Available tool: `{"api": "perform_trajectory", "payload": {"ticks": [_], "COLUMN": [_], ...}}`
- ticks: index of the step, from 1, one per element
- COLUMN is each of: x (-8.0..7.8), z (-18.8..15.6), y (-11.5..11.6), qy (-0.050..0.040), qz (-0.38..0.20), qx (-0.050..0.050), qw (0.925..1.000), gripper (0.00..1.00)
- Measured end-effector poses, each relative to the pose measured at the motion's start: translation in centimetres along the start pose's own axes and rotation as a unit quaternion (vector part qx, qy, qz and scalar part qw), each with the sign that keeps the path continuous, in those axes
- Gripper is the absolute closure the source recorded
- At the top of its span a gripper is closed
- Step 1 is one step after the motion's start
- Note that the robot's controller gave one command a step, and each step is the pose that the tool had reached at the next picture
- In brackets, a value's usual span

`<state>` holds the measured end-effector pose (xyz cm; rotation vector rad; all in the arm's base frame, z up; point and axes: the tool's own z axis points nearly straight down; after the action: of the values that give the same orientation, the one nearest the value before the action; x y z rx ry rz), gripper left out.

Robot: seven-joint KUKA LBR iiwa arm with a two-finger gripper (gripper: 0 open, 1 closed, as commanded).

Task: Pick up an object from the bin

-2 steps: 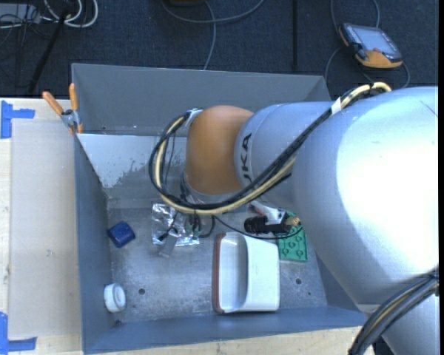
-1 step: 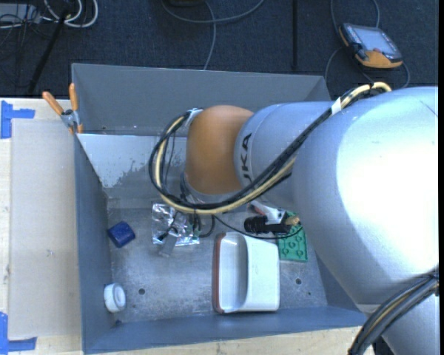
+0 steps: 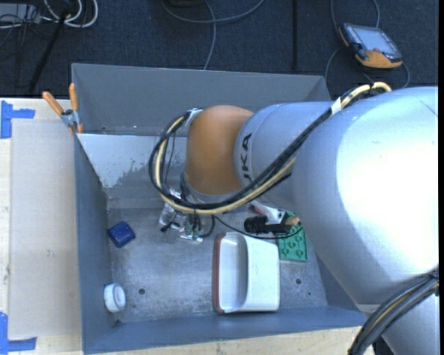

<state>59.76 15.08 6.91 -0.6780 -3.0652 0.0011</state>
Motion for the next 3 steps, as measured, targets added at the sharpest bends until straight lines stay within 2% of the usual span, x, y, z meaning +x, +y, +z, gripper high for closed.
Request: {"api": "perform_trajectory", "payload": {"ticks": [1,3], "x": [0.0,-0.3], "z": [-1.5,-12.1], "y": [0.0,0.0], "qy": [-0.0006,-0.0035], "qz": [0.001,0.000], "qx": [-0.001,-0.003], "qw": [1.0000,1.0000], "gripper": [1.00,1.00]}}
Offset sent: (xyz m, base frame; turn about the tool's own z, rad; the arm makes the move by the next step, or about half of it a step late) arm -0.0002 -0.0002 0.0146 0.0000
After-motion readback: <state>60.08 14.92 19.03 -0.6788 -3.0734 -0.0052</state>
